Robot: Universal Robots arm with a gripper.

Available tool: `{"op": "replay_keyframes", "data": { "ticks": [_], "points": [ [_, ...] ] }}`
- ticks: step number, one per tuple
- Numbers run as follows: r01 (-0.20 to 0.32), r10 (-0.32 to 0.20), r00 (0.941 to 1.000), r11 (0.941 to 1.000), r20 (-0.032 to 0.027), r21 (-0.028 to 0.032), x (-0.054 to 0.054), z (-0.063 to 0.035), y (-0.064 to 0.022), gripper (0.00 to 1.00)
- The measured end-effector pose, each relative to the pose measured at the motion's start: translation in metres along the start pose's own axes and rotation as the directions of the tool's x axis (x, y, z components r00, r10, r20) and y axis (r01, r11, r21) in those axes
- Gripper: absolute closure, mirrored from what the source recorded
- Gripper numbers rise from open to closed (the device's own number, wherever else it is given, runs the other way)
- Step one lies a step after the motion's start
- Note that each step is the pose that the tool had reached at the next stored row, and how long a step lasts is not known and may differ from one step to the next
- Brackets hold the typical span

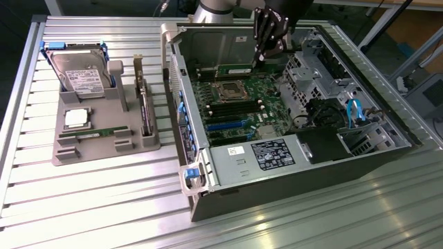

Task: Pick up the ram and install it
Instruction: 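Pick up the ram and move it above insertion slot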

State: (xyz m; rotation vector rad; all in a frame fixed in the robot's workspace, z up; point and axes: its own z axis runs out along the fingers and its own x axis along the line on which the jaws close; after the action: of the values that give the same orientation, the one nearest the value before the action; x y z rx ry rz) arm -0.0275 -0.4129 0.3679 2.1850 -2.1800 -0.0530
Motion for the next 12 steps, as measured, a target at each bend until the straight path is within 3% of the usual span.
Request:
{"op": "replay_keyframes", "data": {
  "ticks": [3,7,12],
  "points": [
    [0.001,-0.001,1.0000,1.0000,0.0000,0.0000,0.0000,-0.0006,-0.0103,0.88],
    [0.002,-0.002,1.0000,1.0000,0.0000,0.0004,0.0000,-0.0007,-0.0110,0.88],
    [0.006,-0.006,1.0000,0.9999,-0.0003,0.0138,0.0000,-0.0006,-0.0109,0.88]
  ]
}}
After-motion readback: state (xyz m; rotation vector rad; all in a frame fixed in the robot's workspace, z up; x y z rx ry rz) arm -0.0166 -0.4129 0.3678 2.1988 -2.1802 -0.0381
